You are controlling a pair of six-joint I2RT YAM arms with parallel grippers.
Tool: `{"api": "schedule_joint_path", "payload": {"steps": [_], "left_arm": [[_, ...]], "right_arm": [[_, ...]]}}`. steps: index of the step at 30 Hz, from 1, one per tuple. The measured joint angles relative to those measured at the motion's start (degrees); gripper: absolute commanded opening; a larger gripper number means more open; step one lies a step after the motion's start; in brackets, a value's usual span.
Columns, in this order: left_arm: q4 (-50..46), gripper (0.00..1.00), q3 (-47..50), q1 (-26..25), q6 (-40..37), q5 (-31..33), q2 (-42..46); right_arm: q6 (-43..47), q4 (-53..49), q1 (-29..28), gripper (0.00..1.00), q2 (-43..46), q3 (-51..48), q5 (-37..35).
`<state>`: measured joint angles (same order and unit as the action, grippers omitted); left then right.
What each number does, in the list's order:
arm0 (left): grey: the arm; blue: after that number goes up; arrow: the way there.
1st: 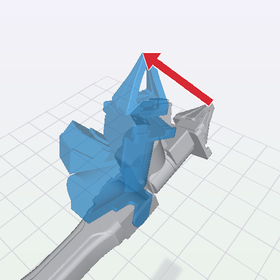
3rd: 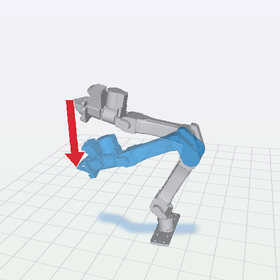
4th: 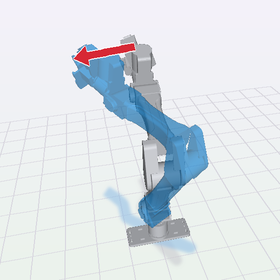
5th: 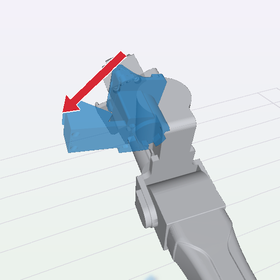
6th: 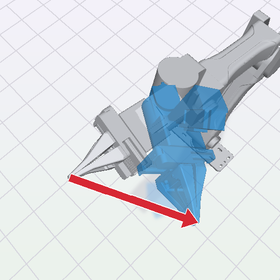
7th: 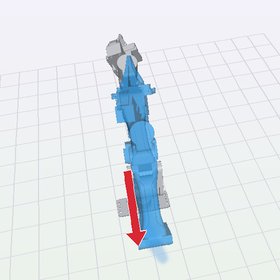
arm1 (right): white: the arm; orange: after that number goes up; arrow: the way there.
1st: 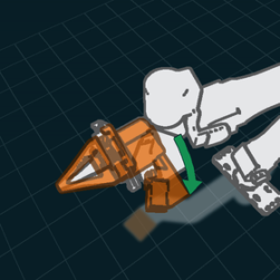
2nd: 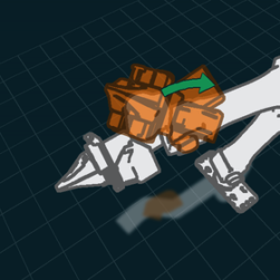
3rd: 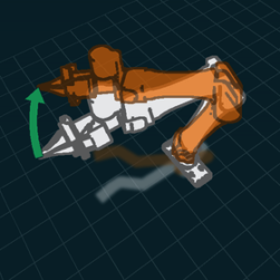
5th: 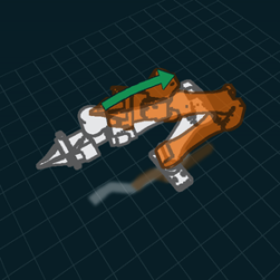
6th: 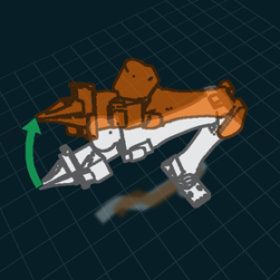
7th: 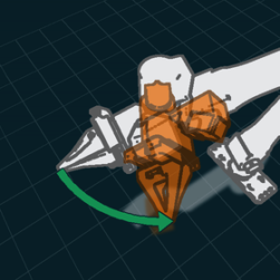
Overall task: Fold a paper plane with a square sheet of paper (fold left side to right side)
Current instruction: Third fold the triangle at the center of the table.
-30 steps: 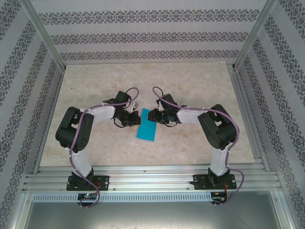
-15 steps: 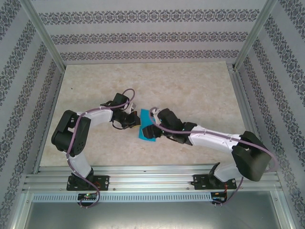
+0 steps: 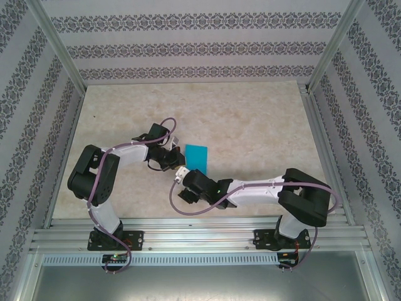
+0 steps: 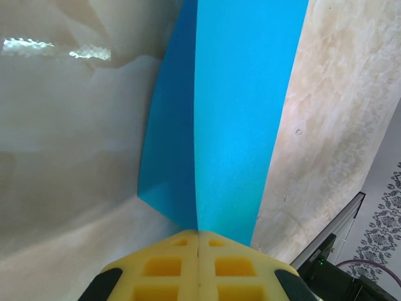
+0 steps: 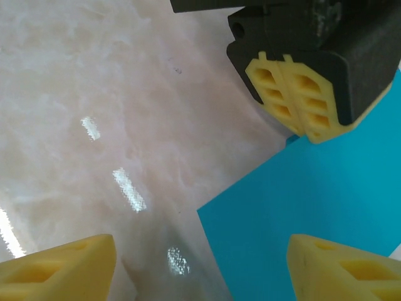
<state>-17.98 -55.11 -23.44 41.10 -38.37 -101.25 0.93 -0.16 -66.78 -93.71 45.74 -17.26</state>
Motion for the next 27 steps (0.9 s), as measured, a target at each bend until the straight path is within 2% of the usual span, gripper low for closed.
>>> {"api": "schedule_joint_path", "payload": {"steps": [2, 4, 10, 13, 14, 18, 20, 23, 27], "left_arm": [[0.0, 0.00, 0.0, 0.0, 0.0, 0.0, 0.0], [0.0, 0.00, 0.0, 0.0, 0.0, -0.2, 0.0], [0.0, 0.02, 0.0, 0.0, 0.0, -0.2, -0.1], [0.0, 0.07, 0.0, 0.0, -0.1, -0.1, -0.4], [-0.1, 0.12, 0.0, 0.0, -0.3, -0.1, -0.5], [-2.0, 0.36, -1.1, 0.0, -2.3, 0.7, -0.5], [-3.9, 0.42, -2.2, 0.2, -3.6, 1.6, -0.3], [-7.0, 0.44, -3.8, 0.9, -5.6, 2.9, 0.9], [-10.2, 0.39, -7.3, 2.2, -7.9, 3.3, 1.8]], "right_arm": [[1.3, -0.1, -0.3, 0.71, -2.2, 1.5, -1.5], [2.2, -0.2, -0.4, 0.65, -3.7, 2.6, -2.8], [3.4, -2.4, -0.3, 0.25, -5.0, 4.2, -5.4], [3.7, -3.8, -0.3, 0.07, -5.0, 4.3, -5.3], [3.6, -4.2, -0.3, 0.02, -5.0, 4.3, -5.1], [3.6, -5.5, 0.3, 0.00, -4.4, 4.3, -3.2], [3.5, -6.0, 0.9, 0.00, -4.0, 4.3, -1.6], [3.5, -6.4, 2.1, 0.00, -3.7, 4.3, 0.5], [3.5, -6.7, 3.1, 0.00, -3.7, 4.3, 2.8]]}}
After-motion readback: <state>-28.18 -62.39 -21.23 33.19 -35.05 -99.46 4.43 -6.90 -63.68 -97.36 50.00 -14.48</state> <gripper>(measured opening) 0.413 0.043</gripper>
